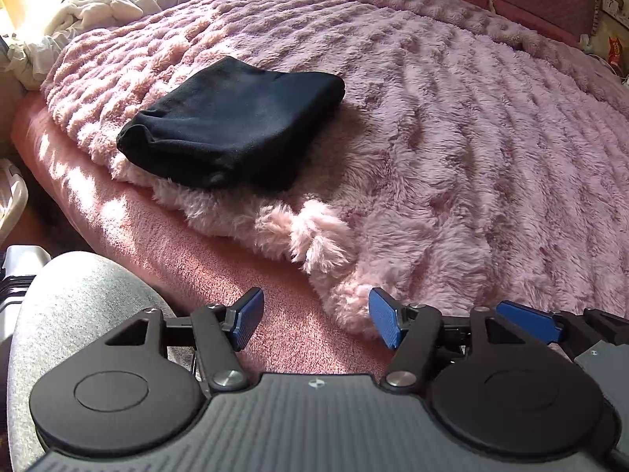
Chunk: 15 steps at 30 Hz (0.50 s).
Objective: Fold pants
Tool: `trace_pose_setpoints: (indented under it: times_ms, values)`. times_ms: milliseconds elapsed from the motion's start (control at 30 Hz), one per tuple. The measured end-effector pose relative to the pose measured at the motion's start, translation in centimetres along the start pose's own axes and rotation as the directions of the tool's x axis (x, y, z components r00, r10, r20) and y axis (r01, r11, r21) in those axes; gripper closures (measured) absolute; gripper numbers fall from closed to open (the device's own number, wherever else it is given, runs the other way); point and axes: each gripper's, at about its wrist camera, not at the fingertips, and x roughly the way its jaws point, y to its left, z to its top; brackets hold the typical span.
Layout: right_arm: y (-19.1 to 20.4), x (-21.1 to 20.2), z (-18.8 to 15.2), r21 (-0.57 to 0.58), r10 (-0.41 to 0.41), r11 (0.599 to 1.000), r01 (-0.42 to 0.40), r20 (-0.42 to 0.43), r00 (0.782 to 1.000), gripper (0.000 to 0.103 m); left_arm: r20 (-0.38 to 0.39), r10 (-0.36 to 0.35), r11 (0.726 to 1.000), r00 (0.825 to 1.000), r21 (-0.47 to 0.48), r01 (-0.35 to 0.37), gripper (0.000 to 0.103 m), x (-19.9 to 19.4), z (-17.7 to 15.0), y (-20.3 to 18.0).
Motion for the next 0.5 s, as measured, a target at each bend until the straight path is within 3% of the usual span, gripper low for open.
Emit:
trace_pose_setpoints:
  times_ms: [500]
  values:
    - [0.15,-0.52,-0.24,-0.018,0.021,1.000,-0.021,0.028,0.999,0.039,0.032,0.026,0.999,0.999,-0.037,-0.025,0.027,-0.86,-0.60,0.17]
